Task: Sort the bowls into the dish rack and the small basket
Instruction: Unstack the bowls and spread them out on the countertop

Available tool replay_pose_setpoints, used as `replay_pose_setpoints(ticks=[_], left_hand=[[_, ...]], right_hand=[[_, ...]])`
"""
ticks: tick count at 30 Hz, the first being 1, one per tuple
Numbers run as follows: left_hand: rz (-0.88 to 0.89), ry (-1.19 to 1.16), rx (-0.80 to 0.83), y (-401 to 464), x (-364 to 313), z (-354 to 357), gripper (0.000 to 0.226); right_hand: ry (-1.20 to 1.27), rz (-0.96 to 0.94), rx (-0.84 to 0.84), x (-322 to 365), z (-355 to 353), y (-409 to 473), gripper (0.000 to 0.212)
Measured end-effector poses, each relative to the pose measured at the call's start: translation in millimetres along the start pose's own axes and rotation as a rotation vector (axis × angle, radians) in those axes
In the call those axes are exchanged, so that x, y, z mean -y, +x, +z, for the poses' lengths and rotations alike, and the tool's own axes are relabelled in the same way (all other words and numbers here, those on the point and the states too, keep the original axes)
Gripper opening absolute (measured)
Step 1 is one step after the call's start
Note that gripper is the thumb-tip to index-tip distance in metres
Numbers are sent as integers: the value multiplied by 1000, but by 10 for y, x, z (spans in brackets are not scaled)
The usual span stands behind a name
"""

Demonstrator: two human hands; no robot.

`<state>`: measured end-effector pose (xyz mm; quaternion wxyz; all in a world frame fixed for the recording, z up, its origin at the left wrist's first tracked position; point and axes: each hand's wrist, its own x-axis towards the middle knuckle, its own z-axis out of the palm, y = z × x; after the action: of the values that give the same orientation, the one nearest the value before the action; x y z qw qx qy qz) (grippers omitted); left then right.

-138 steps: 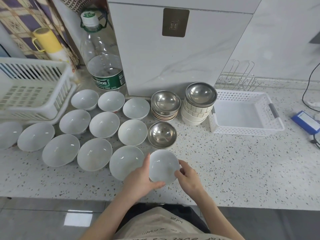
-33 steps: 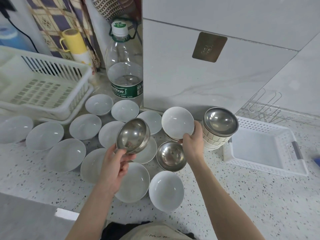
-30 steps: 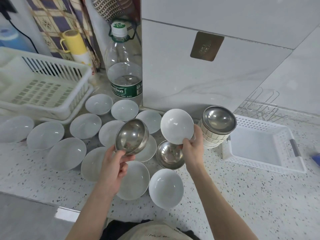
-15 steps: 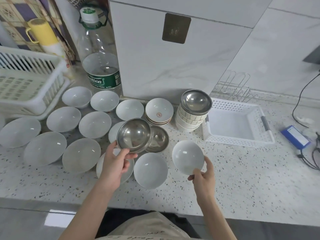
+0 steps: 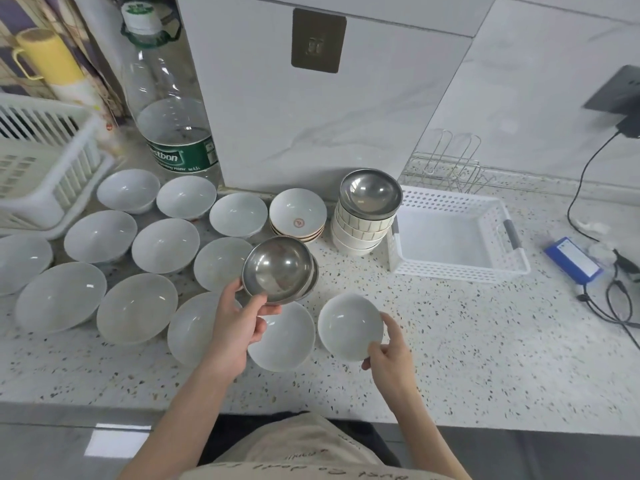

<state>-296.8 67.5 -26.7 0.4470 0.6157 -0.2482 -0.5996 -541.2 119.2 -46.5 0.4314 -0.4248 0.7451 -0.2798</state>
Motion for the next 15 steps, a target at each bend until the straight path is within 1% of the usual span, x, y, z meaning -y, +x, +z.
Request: replay_pose_setpoints(ticks=[3,10,15], left_hand=[[12,13,-4,7,-26,32,47],[14,24,22,20,-97,180,39],[17,72,37,60,-127,320,42]], right_hand=[[18,-2,11,-27,21,14,57],[68,39,37,-92,12,38,59],[90,48,99,-120,-58,63,57]])
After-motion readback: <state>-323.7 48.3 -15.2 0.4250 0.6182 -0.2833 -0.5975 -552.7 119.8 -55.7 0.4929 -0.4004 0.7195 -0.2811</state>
